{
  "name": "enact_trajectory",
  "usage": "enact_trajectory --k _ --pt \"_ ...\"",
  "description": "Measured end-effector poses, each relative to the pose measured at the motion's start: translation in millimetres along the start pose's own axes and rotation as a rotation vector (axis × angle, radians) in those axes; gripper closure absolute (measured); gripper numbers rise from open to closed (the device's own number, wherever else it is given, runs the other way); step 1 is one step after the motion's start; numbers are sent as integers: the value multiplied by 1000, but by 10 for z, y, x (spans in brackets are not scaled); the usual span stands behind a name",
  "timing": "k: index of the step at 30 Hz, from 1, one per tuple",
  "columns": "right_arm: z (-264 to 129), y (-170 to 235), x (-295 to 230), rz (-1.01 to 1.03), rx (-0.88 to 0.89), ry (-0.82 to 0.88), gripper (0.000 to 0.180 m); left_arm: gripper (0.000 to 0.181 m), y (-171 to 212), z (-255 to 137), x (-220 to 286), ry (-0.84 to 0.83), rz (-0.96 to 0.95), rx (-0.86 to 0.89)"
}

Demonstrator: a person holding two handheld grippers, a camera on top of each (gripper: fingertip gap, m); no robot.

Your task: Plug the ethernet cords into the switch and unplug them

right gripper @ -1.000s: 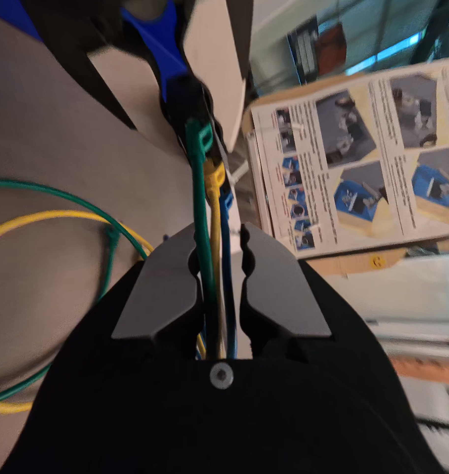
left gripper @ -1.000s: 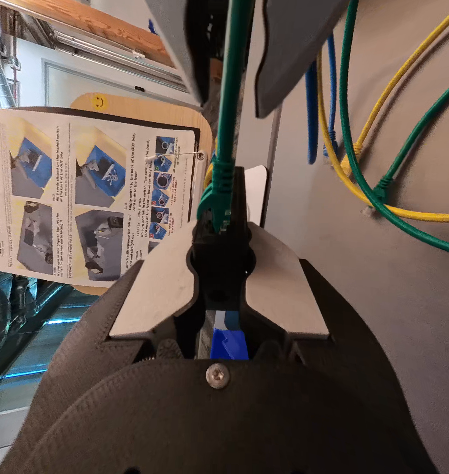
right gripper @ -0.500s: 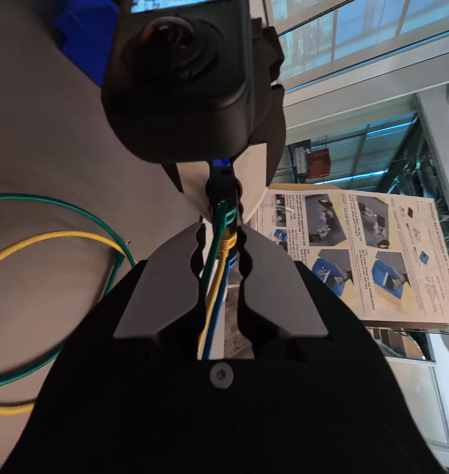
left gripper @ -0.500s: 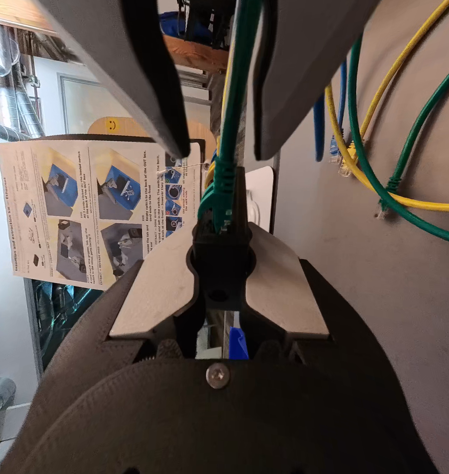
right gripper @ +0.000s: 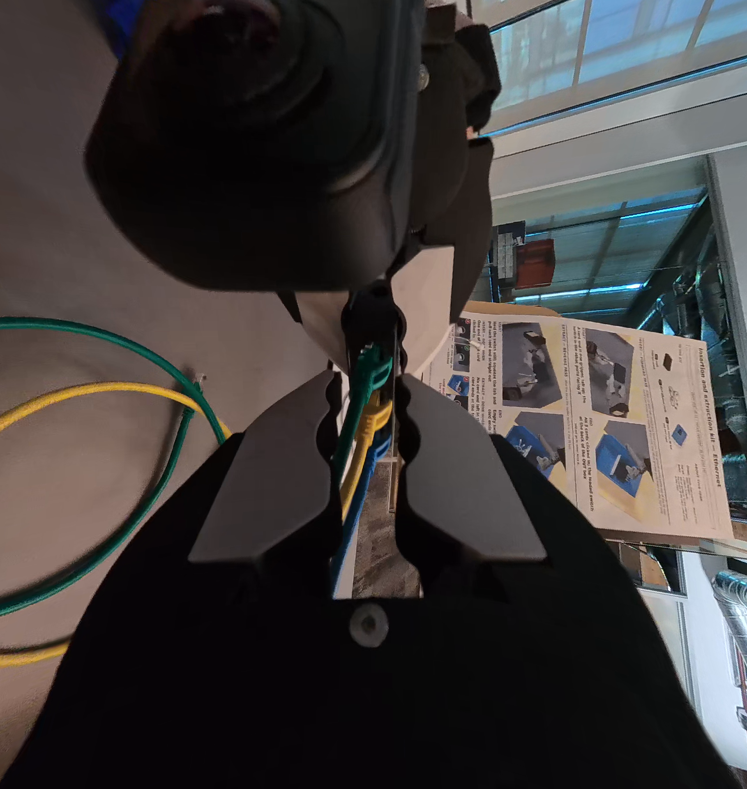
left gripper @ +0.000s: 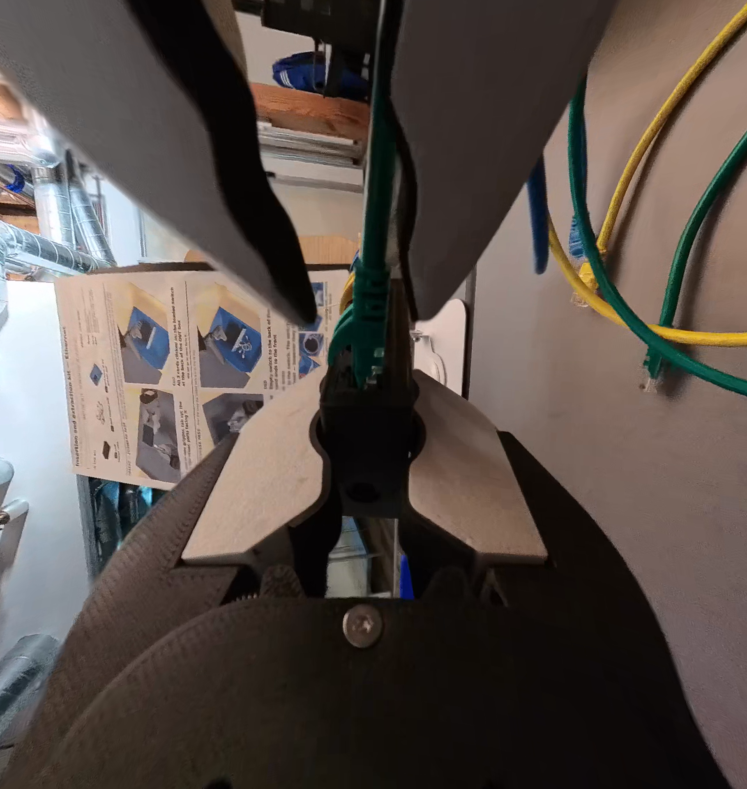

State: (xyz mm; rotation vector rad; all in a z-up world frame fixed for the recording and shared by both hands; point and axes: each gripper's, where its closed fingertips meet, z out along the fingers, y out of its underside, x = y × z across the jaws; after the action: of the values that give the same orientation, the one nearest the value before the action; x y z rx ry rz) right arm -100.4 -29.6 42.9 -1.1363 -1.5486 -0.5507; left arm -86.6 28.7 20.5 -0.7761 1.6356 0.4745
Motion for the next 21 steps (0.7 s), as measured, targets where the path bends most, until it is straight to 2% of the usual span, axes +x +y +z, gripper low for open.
enact_trajectory --k 15,21 --pt "94 -8 -5 -33 -2 51 161 153 9 -5 -16 -24 34 -17" --pt "57 27 -92 75 9 -45 162 153 -62 24 32 -32 91 2"
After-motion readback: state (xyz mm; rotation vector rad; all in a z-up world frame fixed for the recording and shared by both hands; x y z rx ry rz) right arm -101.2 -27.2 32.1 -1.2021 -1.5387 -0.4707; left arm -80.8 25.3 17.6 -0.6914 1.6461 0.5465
